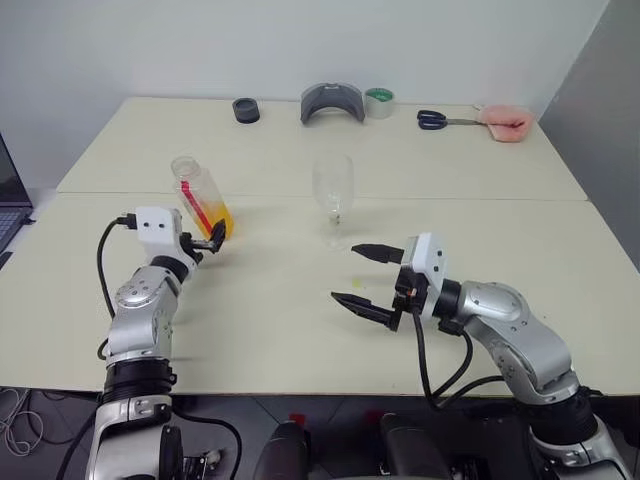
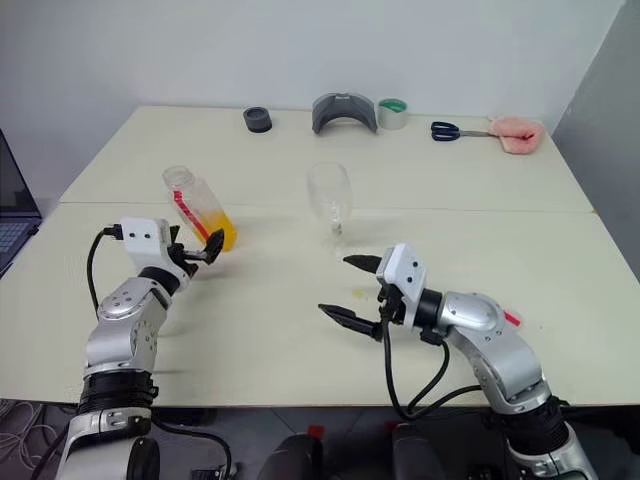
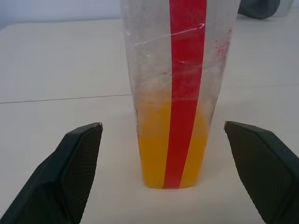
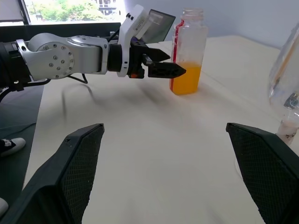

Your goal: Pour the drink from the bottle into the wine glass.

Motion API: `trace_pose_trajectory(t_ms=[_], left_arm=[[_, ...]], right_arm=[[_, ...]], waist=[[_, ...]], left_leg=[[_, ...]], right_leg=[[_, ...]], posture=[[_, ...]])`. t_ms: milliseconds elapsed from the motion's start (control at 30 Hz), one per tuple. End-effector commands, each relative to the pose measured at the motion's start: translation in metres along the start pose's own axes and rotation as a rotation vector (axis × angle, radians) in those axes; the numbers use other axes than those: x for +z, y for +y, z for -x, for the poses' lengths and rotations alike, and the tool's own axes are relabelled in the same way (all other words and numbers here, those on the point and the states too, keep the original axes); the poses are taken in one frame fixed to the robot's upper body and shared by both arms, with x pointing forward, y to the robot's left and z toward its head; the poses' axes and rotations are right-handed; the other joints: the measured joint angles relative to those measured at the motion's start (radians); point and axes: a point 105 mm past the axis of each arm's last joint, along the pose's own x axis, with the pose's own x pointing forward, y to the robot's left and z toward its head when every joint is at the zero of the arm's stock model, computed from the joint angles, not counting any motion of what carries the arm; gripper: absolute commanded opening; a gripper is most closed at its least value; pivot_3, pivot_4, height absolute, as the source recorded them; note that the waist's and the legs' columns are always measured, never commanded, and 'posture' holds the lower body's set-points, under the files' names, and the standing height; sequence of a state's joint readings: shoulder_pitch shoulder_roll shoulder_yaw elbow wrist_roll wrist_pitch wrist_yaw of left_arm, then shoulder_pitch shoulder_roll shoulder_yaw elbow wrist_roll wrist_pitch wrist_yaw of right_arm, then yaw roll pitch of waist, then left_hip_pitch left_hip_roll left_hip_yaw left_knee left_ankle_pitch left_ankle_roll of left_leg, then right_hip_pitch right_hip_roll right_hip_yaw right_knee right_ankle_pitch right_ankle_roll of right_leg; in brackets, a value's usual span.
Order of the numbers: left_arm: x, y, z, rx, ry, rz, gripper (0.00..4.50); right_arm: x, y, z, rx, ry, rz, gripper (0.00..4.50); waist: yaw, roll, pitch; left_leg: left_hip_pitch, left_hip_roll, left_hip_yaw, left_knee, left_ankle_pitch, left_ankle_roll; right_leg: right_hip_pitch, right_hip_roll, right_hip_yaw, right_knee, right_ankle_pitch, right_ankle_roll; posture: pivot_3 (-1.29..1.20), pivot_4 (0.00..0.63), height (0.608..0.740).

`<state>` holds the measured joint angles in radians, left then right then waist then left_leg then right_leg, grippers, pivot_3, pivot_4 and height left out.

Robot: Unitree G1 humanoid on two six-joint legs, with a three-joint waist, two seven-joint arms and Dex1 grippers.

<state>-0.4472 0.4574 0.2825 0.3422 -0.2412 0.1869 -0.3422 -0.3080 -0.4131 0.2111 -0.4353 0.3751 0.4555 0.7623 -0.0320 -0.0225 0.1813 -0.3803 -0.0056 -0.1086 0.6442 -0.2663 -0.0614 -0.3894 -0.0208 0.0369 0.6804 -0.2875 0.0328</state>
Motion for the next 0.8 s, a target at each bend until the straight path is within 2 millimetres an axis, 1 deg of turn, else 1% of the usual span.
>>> trace_pose_trajectory(t_ms=[33, 333, 433, 500, 633, 667, 700, 800], left_arm=[[0.021, 0.005, -0.007, -0.009, -0.065, -0.022, 4.50], [0.022, 0.005, -0.019, -0.033, -0.067, -0.026, 4.50], [0.021, 0.003, -0.023, -0.050, -0.068, -0.004, 3.96], [0.021, 0.003, -0.024, -0.058, -0.069, -0.002, 3.39], [0.024, 0.005, -0.028, -0.059, -0.076, 0.000, 2.07], [0.025, 0.004, -0.029, -0.062, -0.078, -0.002, 1.81], [0.025, 0.003, -0.030, -0.069, -0.080, -0.010, 1.69], [0.026, -0.007, -0.030, -0.115, -0.087, -0.065, 1.67]], right_arm=[[0.014, 0.003, -0.002, 0.018, -0.042, 0.041, 4.46], [0.014, 0.002, -0.004, 0.020, -0.038, 0.048, 4.46], [0.014, 0.002, -0.004, 0.019, -0.037, 0.051, 4.50], [0.014, 0.001, -0.004, 0.019, -0.037, 0.052, 4.50], [0.013, 0.001, -0.005, 0.017, -0.035, 0.056, 4.50], [0.013, 0.001, -0.005, 0.016, -0.035, 0.057, 4.50], [0.013, 0.001, -0.004, 0.013, -0.034, 0.062, 4.50], [0.016, -0.003, -0.003, -0.017, -0.043, 0.074, 4.50]], waist=[[0.000, 0.000, 0.000], [0.000, 0.000, 0.000], [0.000, 0.000, 0.000], [0.000, 0.000, 0.000], [0.000, 0.000, 0.000], [0.000, 0.000, 0.000], [0.000, 0.000, 0.000], [0.000, 0.000, 0.000]], left_leg=[[0.000, 0.000, 0.000, 0.000, 0.000, 0.000], [0.000, 0.000, 0.000, 0.000, 0.000, 0.000], [0.000, 0.000, 0.000, 0.000, 0.000, 0.000], [0.000, 0.000, 0.000, 0.000, 0.000, 0.000], [0.000, 0.000, 0.000, 0.000, 0.000, 0.000], [0.000, 0.000, 0.000, 0.000, 0.000, 0.000], [0.000, 0.000, 0.000, 0.000, 0.000, 0.000], [0.000, 0.000, 0.000, 0.000, 0.000, 0.000]], right_leg=[[0.000, 0.000, 0.000, 0.000, 0.000, 0.000], [0.000, 0.000, 0.000, 0.000, 0.000, 0.000], [0.000, 0.000, 0.000, 0.000, 0.000, 0.000], [0.000, 0.000, 0.000, 0.000, 0.000, 0.000], [0.000, 0.000, 0.000, 0.000, 0.000, 0.000], [0.000, 0.000, 0.000, 0.000, 0.000, 0.000], [0.000, 0.000, 0.000, 0.000, 0.000, 0.000], [0.000, 0.000, 0.000, 0.000, 0.000, 0.000]], posture=[[0.00, 0.150, 0.740], [0.00, 0.150, 0.740], [0.00, 0.150, 0.740], [0.00, 0.150, 0.740], [0.00, 0.150, 0.740], [0.00, 0.150, 0.740], [0.00, 0.150, 0.740], [0.00, 0.150, 0.740]])
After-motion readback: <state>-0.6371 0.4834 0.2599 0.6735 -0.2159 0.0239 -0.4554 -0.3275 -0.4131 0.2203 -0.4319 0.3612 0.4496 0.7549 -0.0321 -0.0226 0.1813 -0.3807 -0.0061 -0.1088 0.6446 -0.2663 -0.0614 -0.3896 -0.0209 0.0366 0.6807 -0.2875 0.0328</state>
